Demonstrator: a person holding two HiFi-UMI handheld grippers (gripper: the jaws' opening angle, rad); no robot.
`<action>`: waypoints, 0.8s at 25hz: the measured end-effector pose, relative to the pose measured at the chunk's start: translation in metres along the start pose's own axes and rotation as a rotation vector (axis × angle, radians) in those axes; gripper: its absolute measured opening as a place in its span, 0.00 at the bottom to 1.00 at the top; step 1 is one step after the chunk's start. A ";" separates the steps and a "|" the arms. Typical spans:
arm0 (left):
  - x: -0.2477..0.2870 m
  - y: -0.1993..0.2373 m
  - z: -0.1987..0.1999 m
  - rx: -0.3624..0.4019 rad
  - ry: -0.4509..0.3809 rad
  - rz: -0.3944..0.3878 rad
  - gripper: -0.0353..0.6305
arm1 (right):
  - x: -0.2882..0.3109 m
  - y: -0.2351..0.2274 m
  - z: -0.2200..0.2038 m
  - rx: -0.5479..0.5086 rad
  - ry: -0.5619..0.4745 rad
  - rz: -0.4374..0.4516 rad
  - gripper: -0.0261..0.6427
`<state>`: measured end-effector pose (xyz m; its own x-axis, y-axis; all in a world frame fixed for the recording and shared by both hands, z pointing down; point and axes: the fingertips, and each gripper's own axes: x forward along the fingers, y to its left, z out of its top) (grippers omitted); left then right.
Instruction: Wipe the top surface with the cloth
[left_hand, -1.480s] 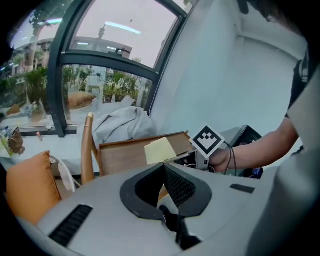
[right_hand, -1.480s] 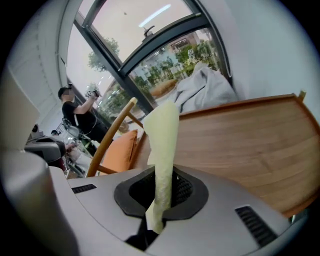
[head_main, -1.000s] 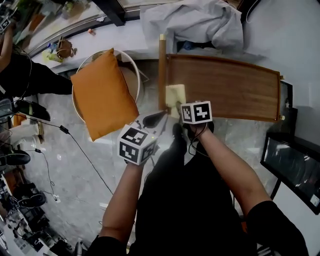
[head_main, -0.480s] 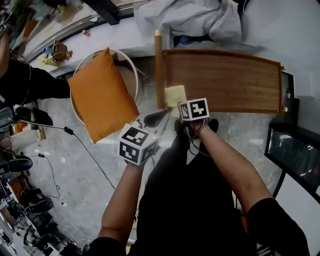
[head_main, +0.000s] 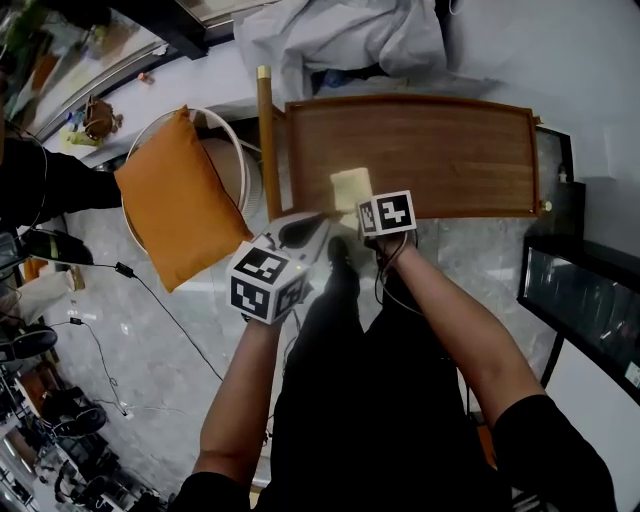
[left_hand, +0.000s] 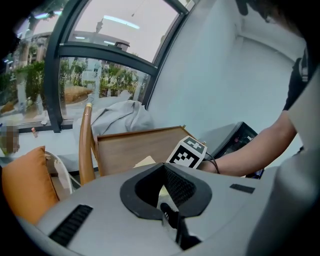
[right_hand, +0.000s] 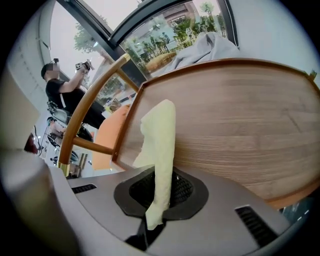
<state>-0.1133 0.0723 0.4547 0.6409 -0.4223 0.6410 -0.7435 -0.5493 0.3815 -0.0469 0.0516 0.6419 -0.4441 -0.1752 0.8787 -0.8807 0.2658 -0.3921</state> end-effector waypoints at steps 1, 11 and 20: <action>0.005 -0.005 0.002 0.000 0.002 -0.001 0.07 | -0.004 -0.009 -0.001 0.002 0.000 -0.005 0.09; 0.067 -0.056 0.013 0.029 0.040 -0.045 0.07 | -0.053 -0.107 -0.008 0.033 -0.023 -0.076 0.09; 0.105 -0.095 0.020 0.044 0.053 -0.072 0.07 | -0.090 -0.173 -0.013 0.091 -0.064 -0.108 0.09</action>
<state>0.0278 0.0659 0.4726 0.6807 -0.3422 0.6477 -0.6859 -0.6083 0.3994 0.1478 0.0334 0.6347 -0.3530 -0.2590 0.8991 -0.9339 0.1560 -0.3217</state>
